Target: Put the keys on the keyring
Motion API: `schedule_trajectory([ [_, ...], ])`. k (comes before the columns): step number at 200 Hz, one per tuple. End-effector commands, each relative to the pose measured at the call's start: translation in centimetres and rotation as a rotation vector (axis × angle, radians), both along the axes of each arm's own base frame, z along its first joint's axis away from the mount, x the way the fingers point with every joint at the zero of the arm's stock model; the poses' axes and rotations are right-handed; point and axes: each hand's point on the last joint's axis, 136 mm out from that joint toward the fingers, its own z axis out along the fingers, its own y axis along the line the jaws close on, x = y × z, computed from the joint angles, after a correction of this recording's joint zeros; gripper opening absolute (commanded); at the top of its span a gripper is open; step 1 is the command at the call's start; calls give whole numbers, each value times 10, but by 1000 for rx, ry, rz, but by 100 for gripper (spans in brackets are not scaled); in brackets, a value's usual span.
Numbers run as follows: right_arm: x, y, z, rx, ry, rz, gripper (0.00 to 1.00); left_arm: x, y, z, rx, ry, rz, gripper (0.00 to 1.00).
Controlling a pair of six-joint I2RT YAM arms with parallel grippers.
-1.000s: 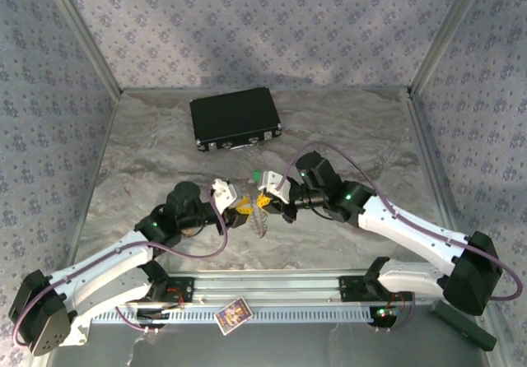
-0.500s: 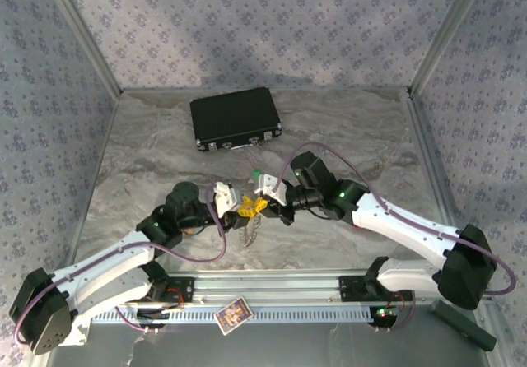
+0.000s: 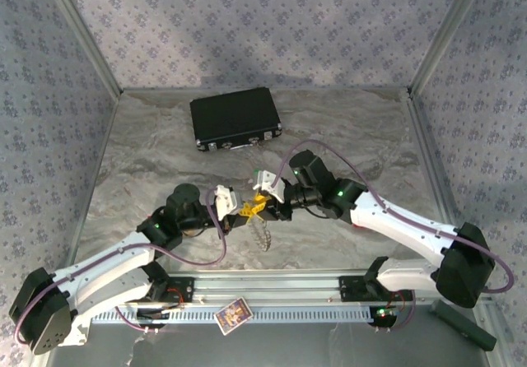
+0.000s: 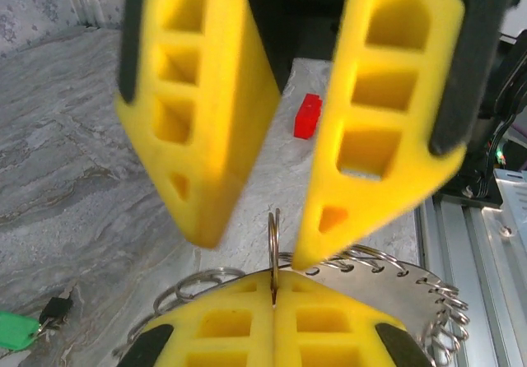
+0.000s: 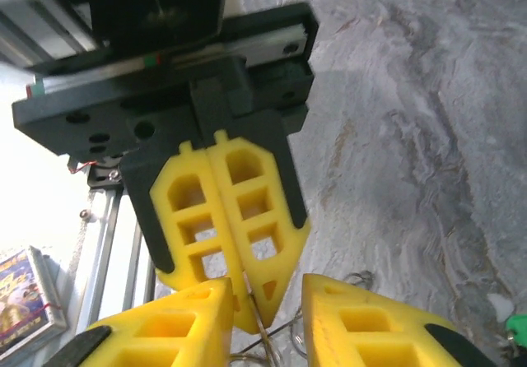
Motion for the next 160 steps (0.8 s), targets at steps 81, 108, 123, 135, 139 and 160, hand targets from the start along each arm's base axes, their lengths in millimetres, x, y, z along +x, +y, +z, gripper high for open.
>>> schedule_trajectory([
  [81,-2,-34,-28,-142,-212,-58,26,-3,-4,-2,38,-166,-20,0],
  [108,-8,-28,-24,-74,-189,-28,27,-5,-5,-4,41,-171,-33,0],
  [123,-8,-25,-26,-70,-177,-21,26,-7,-5,-3,34,-175,-41,0],
  [135,-9,-23,-27,-63,-168,-14,26,-8,-6,-3,32,-175,-47,0],
  [139,-9,-22,-27,-58,-166,-12,25,-8,-6,-3,30,-176,-49,0],
  [160,-9,-18,-26,-45,-158,0,22,-10,-7,-2,26,-178,-57,0],
])
